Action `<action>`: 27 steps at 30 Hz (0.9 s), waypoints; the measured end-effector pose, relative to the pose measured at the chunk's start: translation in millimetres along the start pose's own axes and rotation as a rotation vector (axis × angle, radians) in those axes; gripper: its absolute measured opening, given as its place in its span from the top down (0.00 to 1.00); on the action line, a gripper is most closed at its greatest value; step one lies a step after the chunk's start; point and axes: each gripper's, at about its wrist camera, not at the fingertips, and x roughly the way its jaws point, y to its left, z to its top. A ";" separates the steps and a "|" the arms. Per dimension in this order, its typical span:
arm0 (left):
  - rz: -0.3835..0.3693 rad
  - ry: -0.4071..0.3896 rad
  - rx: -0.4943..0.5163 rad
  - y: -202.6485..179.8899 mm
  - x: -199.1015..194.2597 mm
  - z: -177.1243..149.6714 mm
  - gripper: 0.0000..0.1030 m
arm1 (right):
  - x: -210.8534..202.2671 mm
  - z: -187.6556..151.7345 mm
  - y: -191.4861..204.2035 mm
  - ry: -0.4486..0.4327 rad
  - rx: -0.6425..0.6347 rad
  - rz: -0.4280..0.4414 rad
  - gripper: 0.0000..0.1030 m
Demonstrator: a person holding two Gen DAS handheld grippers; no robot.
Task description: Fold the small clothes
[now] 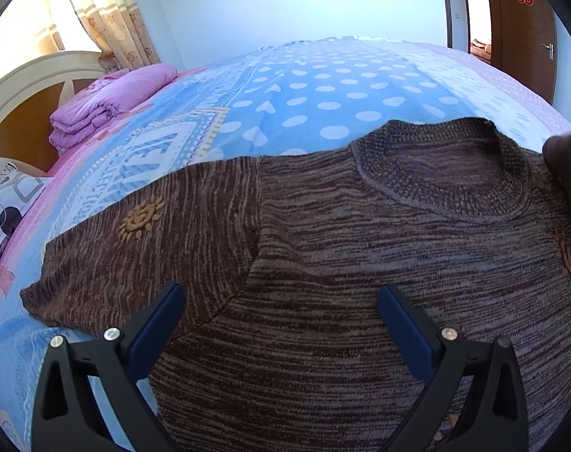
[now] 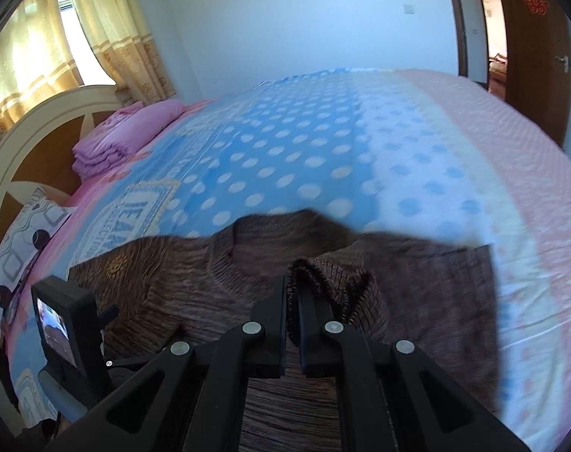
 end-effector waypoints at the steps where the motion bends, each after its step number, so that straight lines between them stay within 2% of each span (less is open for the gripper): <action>1: -0.002 0.003 -0.006 1.4 -0.2 -0.5 0.00 | 10.2 -6.6 7.1 0.022 -0.022 -0.007 0.80; 2: -0.004 0.007 -0.015 2.8 0.6 -0.3 0.00 | 16.6 -13.8 13.0 0.046 -0.053 -0.029 0.46; 3: -0.009 0.011 -0.020 3.7 1.0 -0.3 0.00 | 20.1 -20.0 16.2 0.061 -0.080 -0.050 0.32; 4: -0.016 0.017 -0.024 4.7 1.9 -0.3 0.00 | 20.1 -26.6 19.3 0.064 -0.111 -0.070 0.26; 10: -0.041 0.063 -0.021 7.2 0.6 -0.4 0.00 | -12.5 -42.4 -7.7 0.045 -0.156 -0.166 0.27; 15: -0.086 0.101 -0.012 4.1 -23.3 1.5 0.00 | -40.7 -58.2 -35.8 0.036 -0.196 -0.229 0.26; 20: -0.139 0.055 0.077 -31.8 -59.7 16.5 0.00 | -69.8 -81.1 -70.4 0.014 -0.202 -0.270 0.26; 23: -0.173 0.042 0.103 -56.4 -65.2 25.2 0.01 | -80.9 -93.0 -87.7 -0.002 -0.196 -0.299 0.26; 24: -0.194 0.047 0.099 -66.0 -63.6 28.8 0.02 | -84.2 -96.3 -93.9 -0.007 -0.185 -0.301 0.26; 26: -0.230 0.058 0.079 -76.7 -58.8 35.0 0.13 | -89.2 -101.5 -105.6 -0.020 -0.153 -0.298 0.26; 27: -0.239 0.049 0.072 -80.6 -58.1 37.3 0.15 | -91.0 -104.2 -111.5 -0.025 -0.138 -0.292 0.26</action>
